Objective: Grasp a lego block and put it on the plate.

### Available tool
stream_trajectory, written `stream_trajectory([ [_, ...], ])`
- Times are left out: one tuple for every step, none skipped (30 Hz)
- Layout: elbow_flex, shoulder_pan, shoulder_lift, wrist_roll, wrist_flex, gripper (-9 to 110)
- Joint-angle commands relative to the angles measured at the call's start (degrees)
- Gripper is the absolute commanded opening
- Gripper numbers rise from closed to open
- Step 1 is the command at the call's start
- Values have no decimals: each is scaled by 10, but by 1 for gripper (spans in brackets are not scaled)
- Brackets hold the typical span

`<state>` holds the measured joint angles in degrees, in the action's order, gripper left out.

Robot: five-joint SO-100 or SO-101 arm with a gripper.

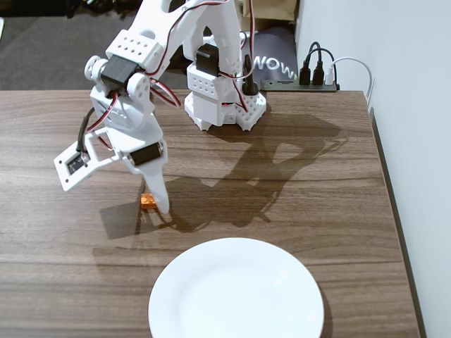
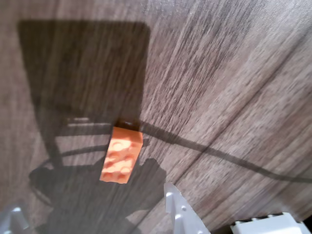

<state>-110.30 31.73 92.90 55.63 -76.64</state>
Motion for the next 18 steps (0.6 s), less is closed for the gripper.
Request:
stream_trajectory([
  [-6,5,-1,5,14,35],
  [-11,5,-4,8,21,35],
  [-18,5,-8,9,28,35],
  [-24,5,-12,11,36,35],
  [-29,5,-15,11,42,35],
  [-33,5,-18,13,47,35],
  [-35,5,-19,15,52,35],
  [-36,6,-21,17,55,35],
  [-36,7,-23,18,58,35],
  [-36,7,-24,20,61,35],
  [-36,8,-25,21,63,35],
  [-35,8,-25,23,65,35],
  [-35,8,-25,25,68,34],
  [-35,8,-25,25,70,33],
  [-35,7,-27,26,73,32],
  [-34,5,-29,26,74,32],
  [-34,4,-30,26,76,31],
  [-34,3,-32,27,76,30],
])
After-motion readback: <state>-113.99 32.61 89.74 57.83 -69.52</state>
